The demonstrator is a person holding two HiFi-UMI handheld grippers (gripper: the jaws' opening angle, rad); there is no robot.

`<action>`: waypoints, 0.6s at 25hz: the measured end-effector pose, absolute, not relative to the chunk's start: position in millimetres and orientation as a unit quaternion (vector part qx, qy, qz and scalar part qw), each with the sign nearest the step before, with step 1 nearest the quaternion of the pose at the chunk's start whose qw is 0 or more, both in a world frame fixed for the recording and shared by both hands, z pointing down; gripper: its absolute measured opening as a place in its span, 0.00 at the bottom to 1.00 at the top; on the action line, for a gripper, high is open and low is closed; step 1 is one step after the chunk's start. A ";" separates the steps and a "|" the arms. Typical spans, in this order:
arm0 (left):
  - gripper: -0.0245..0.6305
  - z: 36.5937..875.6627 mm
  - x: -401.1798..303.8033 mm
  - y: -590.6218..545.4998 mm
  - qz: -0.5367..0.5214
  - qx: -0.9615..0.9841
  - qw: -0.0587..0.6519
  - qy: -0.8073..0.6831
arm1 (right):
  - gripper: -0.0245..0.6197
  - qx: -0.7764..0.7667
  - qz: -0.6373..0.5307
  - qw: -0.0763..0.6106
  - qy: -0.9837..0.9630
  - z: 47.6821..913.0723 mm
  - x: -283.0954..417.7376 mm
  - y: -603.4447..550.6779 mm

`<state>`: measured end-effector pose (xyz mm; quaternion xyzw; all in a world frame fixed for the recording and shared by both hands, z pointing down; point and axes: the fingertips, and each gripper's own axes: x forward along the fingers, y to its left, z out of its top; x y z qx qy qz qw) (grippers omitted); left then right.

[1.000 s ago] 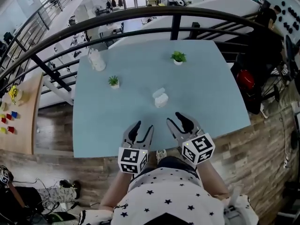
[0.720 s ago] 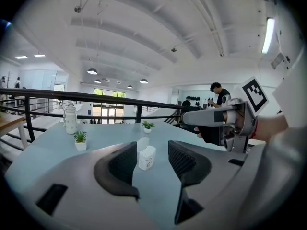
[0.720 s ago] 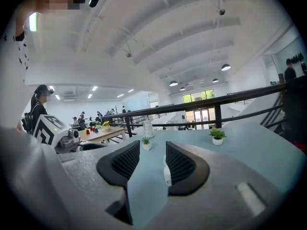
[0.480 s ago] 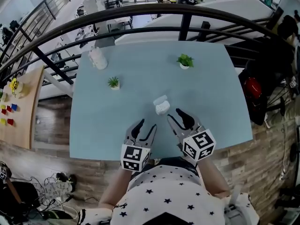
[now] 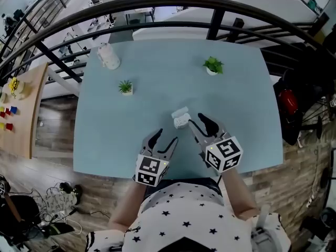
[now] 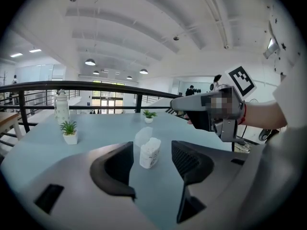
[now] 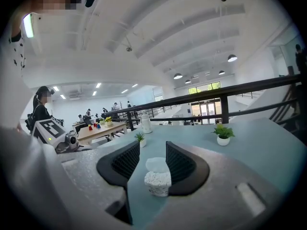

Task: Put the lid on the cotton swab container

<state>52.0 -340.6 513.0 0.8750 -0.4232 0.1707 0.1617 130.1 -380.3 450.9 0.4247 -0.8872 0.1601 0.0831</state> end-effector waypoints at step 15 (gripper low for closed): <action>0.42 567.0 86.1 -378.3 0.230 0.875 0.168 -0.390 | 0.28 0.413 0.183 0.114 -0.885 490.2 131.4 -439.3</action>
